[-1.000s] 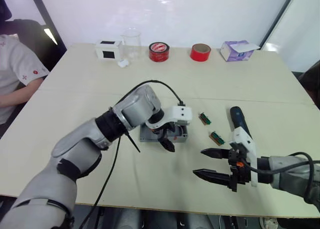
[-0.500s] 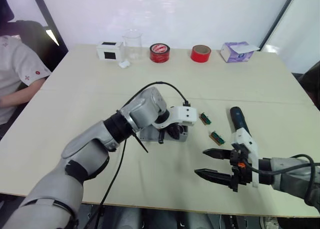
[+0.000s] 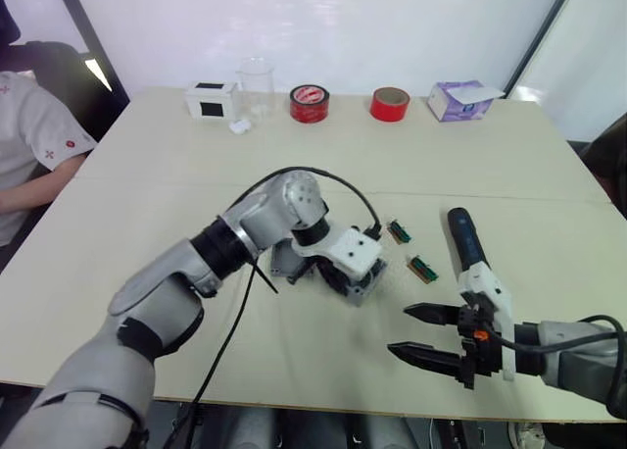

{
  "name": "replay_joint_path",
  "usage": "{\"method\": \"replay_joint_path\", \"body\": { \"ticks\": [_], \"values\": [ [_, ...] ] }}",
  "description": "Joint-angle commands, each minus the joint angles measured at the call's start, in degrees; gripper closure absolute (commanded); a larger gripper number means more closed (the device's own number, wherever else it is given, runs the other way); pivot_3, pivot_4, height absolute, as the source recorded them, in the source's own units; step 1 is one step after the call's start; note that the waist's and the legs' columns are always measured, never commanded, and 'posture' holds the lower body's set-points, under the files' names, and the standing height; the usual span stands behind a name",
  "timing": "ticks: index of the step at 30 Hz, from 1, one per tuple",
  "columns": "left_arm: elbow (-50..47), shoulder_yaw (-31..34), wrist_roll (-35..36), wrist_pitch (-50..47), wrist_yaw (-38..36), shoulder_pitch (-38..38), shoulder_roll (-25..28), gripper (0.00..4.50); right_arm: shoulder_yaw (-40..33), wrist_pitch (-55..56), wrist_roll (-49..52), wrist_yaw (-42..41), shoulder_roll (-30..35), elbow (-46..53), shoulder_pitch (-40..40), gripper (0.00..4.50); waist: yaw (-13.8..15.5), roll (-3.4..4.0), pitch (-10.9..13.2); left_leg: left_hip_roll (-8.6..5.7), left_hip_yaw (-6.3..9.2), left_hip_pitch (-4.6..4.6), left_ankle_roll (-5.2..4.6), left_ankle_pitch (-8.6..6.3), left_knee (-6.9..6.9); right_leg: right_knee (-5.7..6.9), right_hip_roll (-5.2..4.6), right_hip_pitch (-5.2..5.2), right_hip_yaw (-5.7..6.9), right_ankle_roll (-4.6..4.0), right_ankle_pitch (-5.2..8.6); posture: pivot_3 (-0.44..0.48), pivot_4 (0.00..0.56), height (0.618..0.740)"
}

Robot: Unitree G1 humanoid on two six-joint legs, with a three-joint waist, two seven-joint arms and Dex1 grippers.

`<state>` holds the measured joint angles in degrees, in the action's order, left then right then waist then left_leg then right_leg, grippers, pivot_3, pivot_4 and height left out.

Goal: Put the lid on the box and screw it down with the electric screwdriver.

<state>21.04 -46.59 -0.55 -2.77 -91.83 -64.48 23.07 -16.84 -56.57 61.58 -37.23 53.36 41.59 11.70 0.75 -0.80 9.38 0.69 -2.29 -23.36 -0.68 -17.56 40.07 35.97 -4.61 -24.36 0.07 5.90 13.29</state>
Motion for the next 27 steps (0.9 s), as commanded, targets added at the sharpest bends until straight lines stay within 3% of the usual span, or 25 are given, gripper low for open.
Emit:
{"method": "replay_joint_path", "body": {
  "ticks": [1,8,11,14,15,21,24,27],
  "values": [
    [2.6,-1.4,0.7,6.3,-0.7,-2.5,0.0,4.47,-1.0,0.5,1.1,0.9,-0.2,2.5,0.4,0.0,0.2,0.0,0.0,-0.01,0.0,-0.01,0.0,0.0,0.01,0.0,0.0,0.0,0.0,0.0,0.0,0.0,0.15,0.74],
    [7.1,-0.6,0.2,8.4,-0.7,-2.5,-2.7,4.47,-0.3,0.5,1.3,1.4,-0.1,1.7,-0.9,0.0,0.1,-0.01,0.0,-0.05,0.0,-0.05,0.0,0.0,0.03,-0.03,-0.05,0.0,-0.01,0.16,-0.09,0.0,0.15,0.74],
    [6.8,-0.7,0.5,8.3,-0.7,-2.6,-1.6,3.79,0.6,0.4,0.3,-1.0,1.5,-0.3,-2.8,0.0,-0.1,-0.02,0.0,-0.04,0.01,-0.04,-0.01,0.0,0.03,-0.01,-0.03,0.0,0.0,0.17,-0.1,0.0,0.15,0.74],
    [4.5,0.2,3.1,3.4,-0.7,-3.5,0.4,2.72,1.2,0.3,0.3,-2.8,2.9,-1.1,-4.6,0.0,-0.1,-0.02,0.0,-0.01,0.01,-0.01,-0.01,0.0,0.02,0.01,0.01,-0.01,-0.01,0.17,-0.09,0.0,0.15,0.74],
    [2.5,0.2,5.4,0.9,-0.7,-4.2,1.9,2.72,1.1,0.2,0.7,-3.2,3.3,-1.1,-5.2,0.0,-0.1,-0.02,0.0,0.0,0.02,-0.01,-0.01,0.0,0.02,0.02,0.04,-0.01,0.0,0.17,-0.09,0.0,0.15,0.74],
    [-11.8,9.5,13.5,-23.0,-0.1,-6.8,11.3,2.72,-0.4,-0.1,4.2,-5.1,4.8,-0.5,-9.1,0.0,-0.1,0.0,0.0,0.14,0.04,-0.05,-0.01,0.0,0.02,0.05,0.03,-0.07,0.0,0.2,-0.09,0.0,0.15,0.74],
    [-15.1,13.4,11.6,-44.9,7.8,-8.2,14.1,2.72,-0.5,-0.2,8.5,-5.2,5.0,-2.1,-16.2,0.0,-0.1,0.01,0.0,0.13,0.03,-0.02,-0.01,0.0,0.02,0.08,0.03,-0.06,0.0,0.22,-0.08,0.0,0.15,0.74],
    [-16.3,16.0,10.4,-62.6,17.2,-7.8,12.9,2.72,1.2,-0.5,9.3,-5.0,5.4,-3.3,-22.8,0.0,-0.2,0.01,0.0,0.07,0.04,0.01,-0.01,0.0,0.02,0.12,0.05,-0.04,0.0,0.29,-0.06,0.0,0.15,0.74]
  ]
}}
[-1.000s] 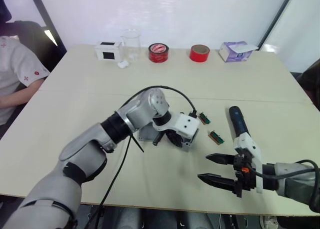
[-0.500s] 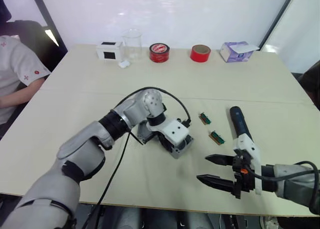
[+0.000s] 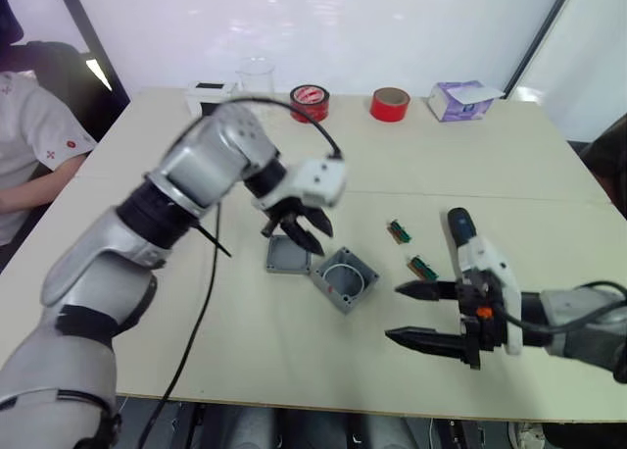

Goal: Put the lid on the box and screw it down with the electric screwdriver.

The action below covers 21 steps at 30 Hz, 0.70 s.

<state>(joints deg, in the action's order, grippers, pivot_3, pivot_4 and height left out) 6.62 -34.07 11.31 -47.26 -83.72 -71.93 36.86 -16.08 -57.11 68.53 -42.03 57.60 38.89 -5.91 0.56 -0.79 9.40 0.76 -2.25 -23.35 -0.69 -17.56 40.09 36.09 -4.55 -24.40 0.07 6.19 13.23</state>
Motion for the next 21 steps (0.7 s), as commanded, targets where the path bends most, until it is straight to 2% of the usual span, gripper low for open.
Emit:
{"method": "replay_joint_path", "body": {
  "ticks": [1,4,6,13,21],
  "values": [
    [-2.5,4.6,-1.7,-23.2,12.5,0.2,-1.7,2.72,1.4,0.0,2.1,-0.2,1.2,-0.8,-7.3,0.0,0.1,-0.01,0.0,0.0,0.01,0.0,0.0,0.0,0.0,0.01,0.0,0.0,0.0,0.04,0.02,0.0,0.15,0.74],
    [-5.6,9.2,-2.1,-39.4,22.1,3.4,-4.8,2.72,5.0,0.5,-0.5,-0.8,0.9,-1.0,-13.2,0.0,0.1,-0.01,0.0,-0.01,0.07,-0.03,0.0,0.0,-0.01,0.01,0.0,-0.01,0.03,0.1,0.06,0.0,0.15,0.74],
    [-8.0,11.0,-2.3,-44.7,27.4,6.3,-6.4,2.72,7.5,1.0,-2.6,-1.3,0.5,-1.1,-16.0,0.0,0.0,-0.01,0.0,-0.01,0.07,-0.05,0.0,0.0,-0.01,0.02,-0.02,-0.04,0.02,0.12,0.08,0.0,0.15,0.74],
    [-5.3,16.2,-1.1,-45.2,42.4,12.4,-8.8,2.72,14.4,3.1,-10.5,-2.9,-0.7,-1.1,-17.7,0.0,0.1,-0.03,0.0,-0.02,0.06,-0.04,0.02,0.01,-0.01,0.06,-0.06,-0.05,0.03,0.11,0.07,0.0,0.15,0.74],
    [-0.3,18.6,6.8,-45.2,50.2,12.3,-9.5,2.72,15.5,3.2,-12.3,-1.7,-4.0,-1.0,-16.7,0.0,0.2,-0.03,0.0,-0.05,0.05,-0.04,0.03,0.01,-0.01,0.06,-0.12,-0.05,0.03,0.1,0.07,0.0,0.15,0.74]
  ]
}}
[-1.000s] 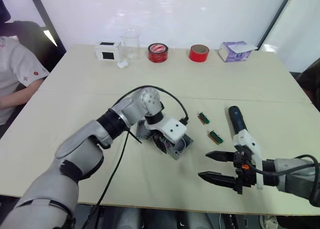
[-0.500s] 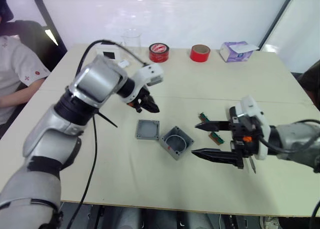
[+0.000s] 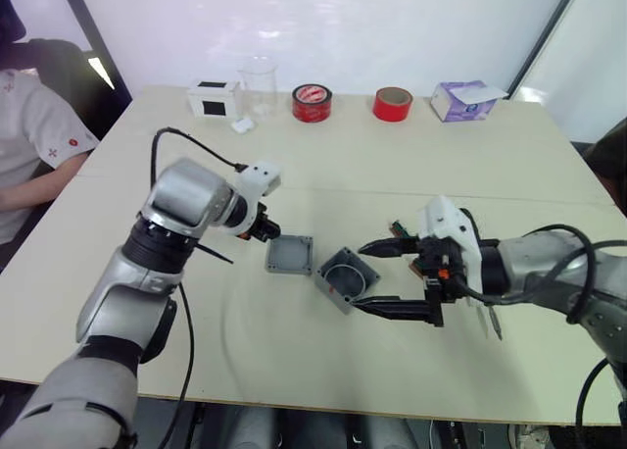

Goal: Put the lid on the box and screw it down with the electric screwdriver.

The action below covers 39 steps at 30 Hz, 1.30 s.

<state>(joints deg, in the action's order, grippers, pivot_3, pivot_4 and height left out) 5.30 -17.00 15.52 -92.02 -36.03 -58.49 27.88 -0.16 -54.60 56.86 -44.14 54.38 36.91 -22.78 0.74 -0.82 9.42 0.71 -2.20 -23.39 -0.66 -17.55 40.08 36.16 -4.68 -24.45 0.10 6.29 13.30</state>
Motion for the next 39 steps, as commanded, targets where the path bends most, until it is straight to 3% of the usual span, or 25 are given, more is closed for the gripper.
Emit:
{"method": "replay_joint_path", "body": {
  "ticks": [1,18,23,24,30,34,39],
  "values": [
    [1.6,1.5,3.4,-0.5,3.3,-1.1,-0.5,2.72,-0.4,0.6,-0.8,0.6,-1.0,1.1,0.3,0.0,0.0,0.0,0.0,0.0,0.0,0.0,0.0,0.0,0.0,0.0,0.0,0.0,0.0,0.0,0.0,0.0,0.15,0.74],
    [3.0,-4.2,17.0,-0.5,16.1,4.5,-0.3,2.72,-2.8,0.4,-0.1,3.6,-2.4,4.1,4.7,0.0,0.0,0.04,0.0,-0.05,0.0,0.07,0.02,0.01,0.0,0.0,-0.09,0.1,-0.01,-0.01,0.0,0.0,0.15,0.74],
    [2.4,-3.5,20.3,-0.5,20.0,7.2,-0.1,4.11,-3.9,0.5,0.4,4.3,-2.3,4.8,6.1,0.0,0.0,0.16,-0.1,-0.04,0.0,0.12,0.02,0.01,-0.01,0.0,-0.08,0.13,-0.02,-0.01,0.0,0.0,0.15,0.74],
    [2.5,-2.7,20.8,-0.5,21.0,7.6,-0.4,4.46,-4.5,0.3,1.0,4.5,-2.2,4.7,6.2,0.0,0.0,0.19,-0.2,-0.04,0.0,0.13,0.02,0.01,-0.01,0.0,-0.09,0.16,-0.02,-0.01,0.0,0.0,0.15,0.74],
    [2.3,4.3,22.5,-0.5,27.5,9.2,-3.5,4.46,-11.0,-0.7,8.3,5.7,-2.5,1.4,6.3,0.0,0.1,0.22,-0.2,-0.04,0.0,0.72,0.02,-0.01,-0.08,-0.11,-0.11,0.8,-0.01,-0.03,0.02,0.0,0.15,0.74],
    [-0.3,13.3,18.1,0.8,30.7,6.8,-5.9,4.46,-12.9,-1.0,11.9,10.8,-5.2,-4.0,2.7,0.0,0.0,0.17,-0.1,-0.05,0.01,1.02,0.0,-0.03,-0.11,-0.19,-0.18,1.13,0.02,-0.22,0.12,0.0,0.15,0.74],
    [-2.3,19.2,14.0,22.3,28.2,3.6,-6.7,4.46,-9.4,-4.9,10.2,25.5,-14.2,-15.4,-8.2,0.0,-0.3,-0.03,0.0,-0.04,-0.02,0.88,0.07,0.01,-0.12,-0.08,-0.12,0.87,0.0,-0.21,0.1,0.0,0.15,0.74]
  ]
}}
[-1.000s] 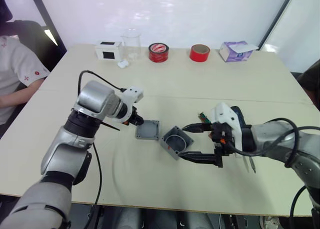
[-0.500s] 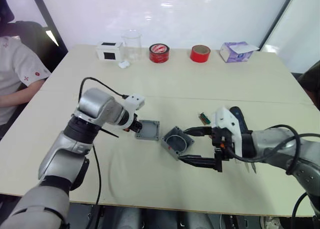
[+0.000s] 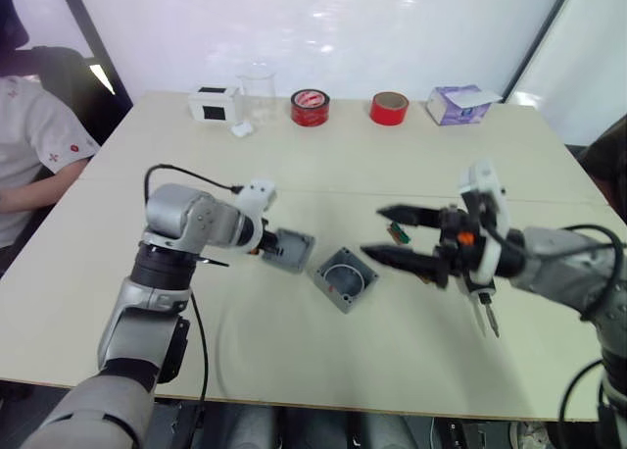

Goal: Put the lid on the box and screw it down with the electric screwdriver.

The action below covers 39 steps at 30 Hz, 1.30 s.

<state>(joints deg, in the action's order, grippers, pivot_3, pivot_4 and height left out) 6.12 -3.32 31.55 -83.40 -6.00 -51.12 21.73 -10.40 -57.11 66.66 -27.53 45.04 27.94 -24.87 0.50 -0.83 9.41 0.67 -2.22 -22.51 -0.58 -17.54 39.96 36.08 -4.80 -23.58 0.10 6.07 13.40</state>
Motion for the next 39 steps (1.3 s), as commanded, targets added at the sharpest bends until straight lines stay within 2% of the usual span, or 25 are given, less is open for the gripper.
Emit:
{"method": "replay_joint_path", "body": {
  "ticks": [1,6,10,17,25,28,37,39],
  "values": [
    [-3.5,6.8,-2.5,18.9,-2.8,-4.2,-1.2,4.46,1.3,-3.7,0.6,12.3,-7.4,-9.7,-9.0,0.0,-0.1,-0.01,0.0,0.02,-0.01,-0.06,0.03,0.02,-0.01,0.0,0.02,-0.07,0.0,-0.01,0.0,0.0,0.15,0.74],
    [-5.2,7.0,-4.3,32.2,-5.7,-3.6,-5.3,4.46,2.4,-7.7,-1.8,18.4,-14.8,-23.3,-22.6,0.0,0.3,0.06,0.0,0.04,-0.11,-0.8,0.75,0.44,-0.1,0.04,-0.03,-0.88,-0.03,0.08,-0.19,0.0,0.15,0.74],
    [-6.5,6.1,-5.2,35.6,-6.2,-2.7,-8.6,4.46,1.9,-8.9,-4.8,17.6,-16.8,-32.8,-30.3,0.0,0.3,0.05,0.0,-0.19,-0.29,-0.92,0.53,0.32,-0.1,-0.01,-0.13,-0.94,-0.02,0.09,-0.21,0.0,0.15,0.74],
    [-6.6,6.5,-6.0,37.1,-6.5,-3.0,-10.6,4.46,2.1,-11.0,-8.2,12.1,-15.7,-35.7,-33.0,0.0,-0.1,0.04,0.0,-0.22,-0.32,-0.97,0.21,0.14,-0.09,0.0,-0.12,-0.94,0.0,0.11,-0.21,0.0,0.15,0.74],
    [-7.3,7.4,-5.0,36.3,-7.5,-3.2,-11.3,4.46,-1.1,-12.9,-8.9,9.9,-16.2,-35.2,-33.0,0.0,-0.4,0.05,0.0,-0.18,-0.18,-0.95,0.2,0.13,-0.09,-0.01,-0.06,-0.94,0.0,0.12,-0.21,0.0,0.15,0.74],
    [-7.2,7.6,-4.3,35.8,-8.7,-3.1,-11.2,4.5,-2.6,-12.7,-8.9,9.9,-16.7,-35.2,-32.8,0.75,-0.4,0.05,0.0,-0.18,-0.18,-0.95,0.2,0.13,-0.09,-0.02,-0.06,-0.95,0.0,0.12,-0.21,0.0,0.15,0.74],
    [-7.3,8.1,-3.1,34.8,-9.7,-3.4,-11.4,4.5,-3.6,-12.5,-9.7,10.3,-18.9,-35.0,-32.9,4.2,-0.6,0.05,0.0,-0.17,-0.16,-0.95,0.2,0.13,-0.1,-0.03,-0.04,-0.95,0.0,0.12,-0.21,0.0,0.15,0.74],
    [-7.2,8.5,-2.9,34.7,-9.8,-3.4,-11.5,4.5,-3.8,-12.7,-9.8,10.4,-19.2,-34.8,-32.8,4.35,-0.7,0.05,0.0,-0.16,-0.15,-0.95,0.2,0.13,-0.1,-0.03,-0.04,-0.95,0.0,0.12,-0.21,0.0,0.15,0.74]
  ]
}}
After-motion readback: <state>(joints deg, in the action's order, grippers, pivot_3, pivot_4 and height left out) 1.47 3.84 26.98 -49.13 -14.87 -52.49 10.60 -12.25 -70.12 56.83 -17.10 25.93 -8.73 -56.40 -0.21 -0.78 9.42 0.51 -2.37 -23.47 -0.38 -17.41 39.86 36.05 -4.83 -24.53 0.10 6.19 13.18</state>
